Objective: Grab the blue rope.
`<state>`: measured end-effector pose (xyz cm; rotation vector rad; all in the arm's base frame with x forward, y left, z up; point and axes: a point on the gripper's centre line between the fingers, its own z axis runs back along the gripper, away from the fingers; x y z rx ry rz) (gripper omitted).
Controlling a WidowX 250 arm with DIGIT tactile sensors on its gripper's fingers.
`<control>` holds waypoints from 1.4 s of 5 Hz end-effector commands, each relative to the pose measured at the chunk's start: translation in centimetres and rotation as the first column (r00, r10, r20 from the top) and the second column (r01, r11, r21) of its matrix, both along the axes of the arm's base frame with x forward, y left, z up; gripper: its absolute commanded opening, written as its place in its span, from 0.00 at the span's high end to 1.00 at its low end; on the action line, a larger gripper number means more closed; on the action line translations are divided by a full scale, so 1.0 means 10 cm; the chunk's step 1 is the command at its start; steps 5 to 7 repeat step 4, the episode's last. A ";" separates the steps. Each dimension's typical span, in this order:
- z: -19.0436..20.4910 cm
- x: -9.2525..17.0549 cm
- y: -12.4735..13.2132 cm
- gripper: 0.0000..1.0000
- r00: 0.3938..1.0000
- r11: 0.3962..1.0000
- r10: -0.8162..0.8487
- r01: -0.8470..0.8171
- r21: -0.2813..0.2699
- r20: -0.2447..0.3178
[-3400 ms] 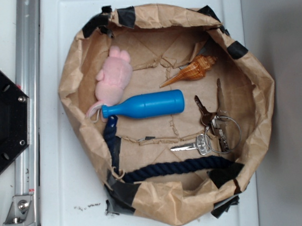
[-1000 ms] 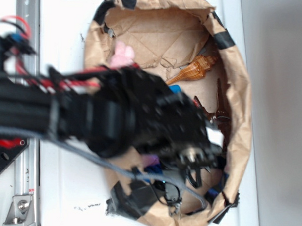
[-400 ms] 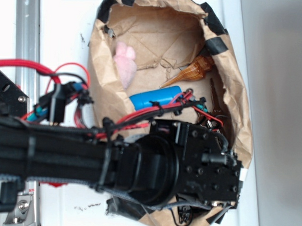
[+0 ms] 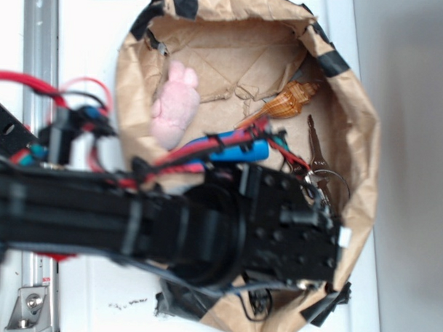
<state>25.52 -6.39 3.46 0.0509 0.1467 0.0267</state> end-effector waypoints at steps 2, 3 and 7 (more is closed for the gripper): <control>1.19 -0.15 0.69 1.00 0.940 0.957 0.284 -0.289 -0.002 0.188; 1.31 -0.12 0.60 1.00 0.924 0.950 0.303 -0.312 0.001 0.235; 1.33 -0.09 0.56 1.00 0.925 0.951 0.287 -0.305 0.040 0.248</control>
